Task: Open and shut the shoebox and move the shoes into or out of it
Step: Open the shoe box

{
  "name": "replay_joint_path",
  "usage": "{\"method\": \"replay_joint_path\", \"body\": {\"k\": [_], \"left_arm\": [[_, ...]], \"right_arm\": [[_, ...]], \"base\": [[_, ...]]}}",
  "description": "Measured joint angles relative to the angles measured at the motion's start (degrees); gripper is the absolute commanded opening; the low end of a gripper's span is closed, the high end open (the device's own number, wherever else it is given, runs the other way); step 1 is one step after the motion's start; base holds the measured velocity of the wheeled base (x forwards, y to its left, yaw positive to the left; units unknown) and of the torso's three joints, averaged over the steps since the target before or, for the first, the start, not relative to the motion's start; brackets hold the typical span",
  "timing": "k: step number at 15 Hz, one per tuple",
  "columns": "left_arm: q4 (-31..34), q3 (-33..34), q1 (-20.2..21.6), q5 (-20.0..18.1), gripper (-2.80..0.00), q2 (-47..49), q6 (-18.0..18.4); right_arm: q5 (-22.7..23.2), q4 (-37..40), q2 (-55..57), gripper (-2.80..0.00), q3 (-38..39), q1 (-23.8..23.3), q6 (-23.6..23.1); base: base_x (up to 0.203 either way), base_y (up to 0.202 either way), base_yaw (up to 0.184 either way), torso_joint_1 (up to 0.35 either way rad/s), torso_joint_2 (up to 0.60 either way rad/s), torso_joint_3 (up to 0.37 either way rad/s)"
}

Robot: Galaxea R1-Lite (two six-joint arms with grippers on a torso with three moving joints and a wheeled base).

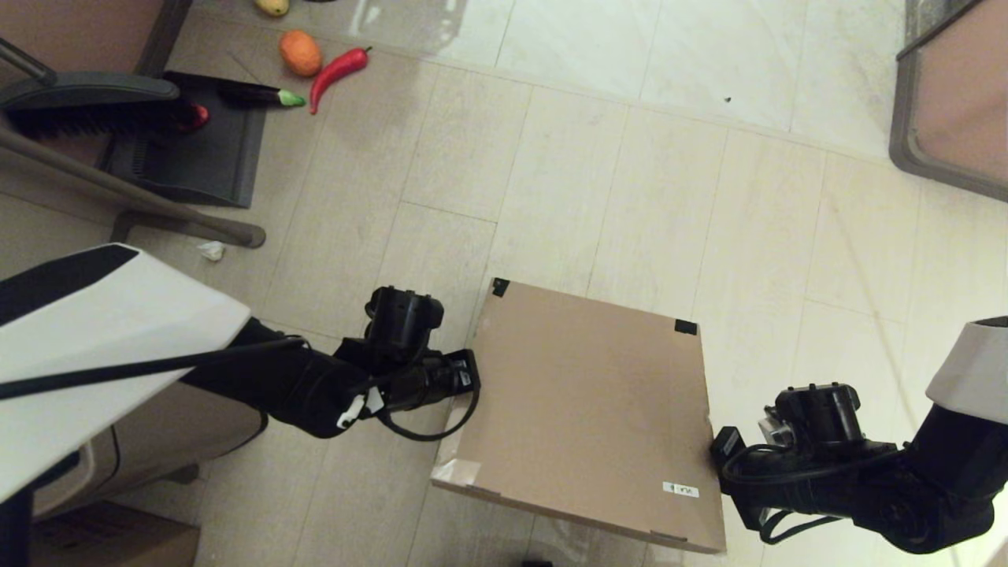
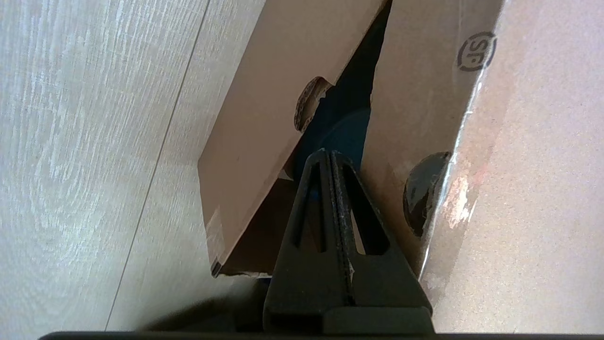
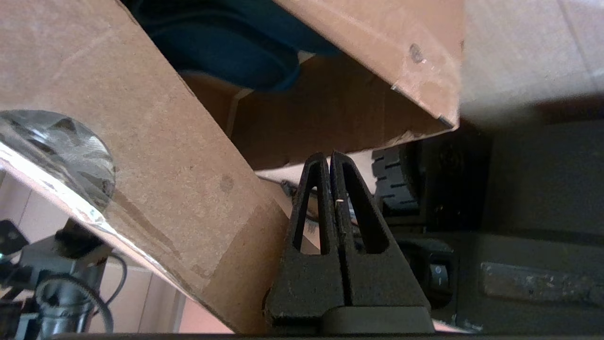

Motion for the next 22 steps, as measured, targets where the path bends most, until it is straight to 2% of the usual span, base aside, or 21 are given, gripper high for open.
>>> {"method": "replay_joint_path", "body": {"k": [3,6,10,16,22], "left_arm": [[0.82,0.00,0.00,0.00,-2.80,-0.58,-0.41],[1.03,0.04,0.00,-0.04,-2.80,-1.10,-0.43],[1.04,0.00,0.00,0.00,-2.80,-1.66,-0.43],[5.26,-5.35,0.71,0.27,-2.80,-2.93,-0.43],[5.85,-8.30,2.80,2.78,-2.80,-4.05,-0.43]], "right_arm": [[2.53,0.02,-1.12,-2.80,0.09,-0.76,-0.05],[7.81,0.11,-3.62,-2.80,0.04,-3.03,0.20],[10.48,3.69,-7.54,-2.80,-0.33,-3.58,0.45],[11.22,4.84,-11.07,-2.80,0.91,-3.91,3.06],[12.36,5.42,-14.31,-2.80,1.27,-4.01,8.28]], "base": [[0.000,0.000,0.000,0.000,0.00,0.000],[0.000,0.000,0.000,0.000,0.00,0.000],[0.000,0.000,0.000,0.000,0.00,0.000],[0.000,0.000,0.000,0.000,0.00,0.000],[0.000,0.000,0.000,0.000,0.00,0.000]]}}
